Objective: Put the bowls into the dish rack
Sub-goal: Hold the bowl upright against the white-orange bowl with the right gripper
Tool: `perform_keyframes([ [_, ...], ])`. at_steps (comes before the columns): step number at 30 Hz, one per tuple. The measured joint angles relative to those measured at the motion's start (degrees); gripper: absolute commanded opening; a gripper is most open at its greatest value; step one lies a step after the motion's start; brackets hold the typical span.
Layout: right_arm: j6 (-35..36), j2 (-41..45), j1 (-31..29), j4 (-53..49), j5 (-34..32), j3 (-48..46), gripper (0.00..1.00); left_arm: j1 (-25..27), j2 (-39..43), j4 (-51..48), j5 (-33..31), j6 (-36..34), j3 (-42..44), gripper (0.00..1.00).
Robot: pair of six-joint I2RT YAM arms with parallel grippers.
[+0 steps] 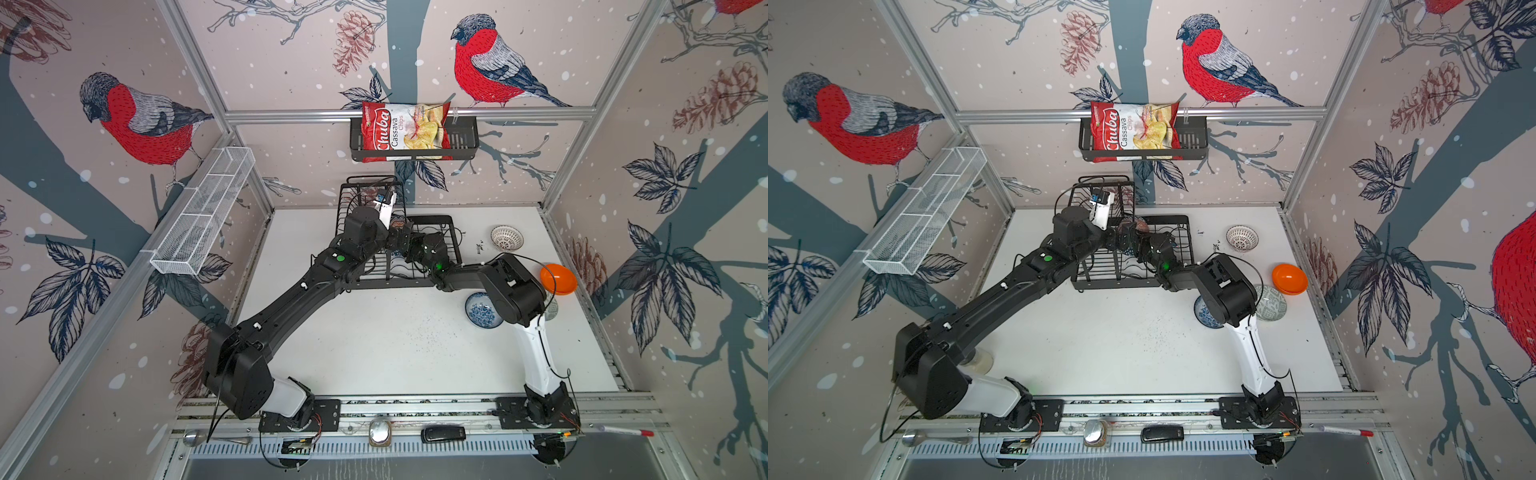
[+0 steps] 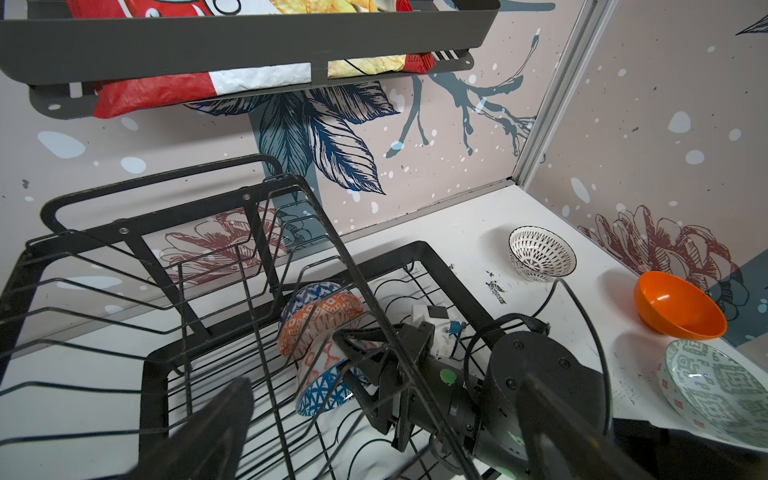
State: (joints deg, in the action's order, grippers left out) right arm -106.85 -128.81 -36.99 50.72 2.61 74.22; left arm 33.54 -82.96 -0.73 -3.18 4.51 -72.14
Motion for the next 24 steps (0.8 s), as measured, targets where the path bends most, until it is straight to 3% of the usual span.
perform_keyframes([
  [24,0.22,1.81,0.52,-1.33,0.42,-0.04,0.46,0.0,0.28,-0.04,-0.04,0.0,0.0,0.98],
])
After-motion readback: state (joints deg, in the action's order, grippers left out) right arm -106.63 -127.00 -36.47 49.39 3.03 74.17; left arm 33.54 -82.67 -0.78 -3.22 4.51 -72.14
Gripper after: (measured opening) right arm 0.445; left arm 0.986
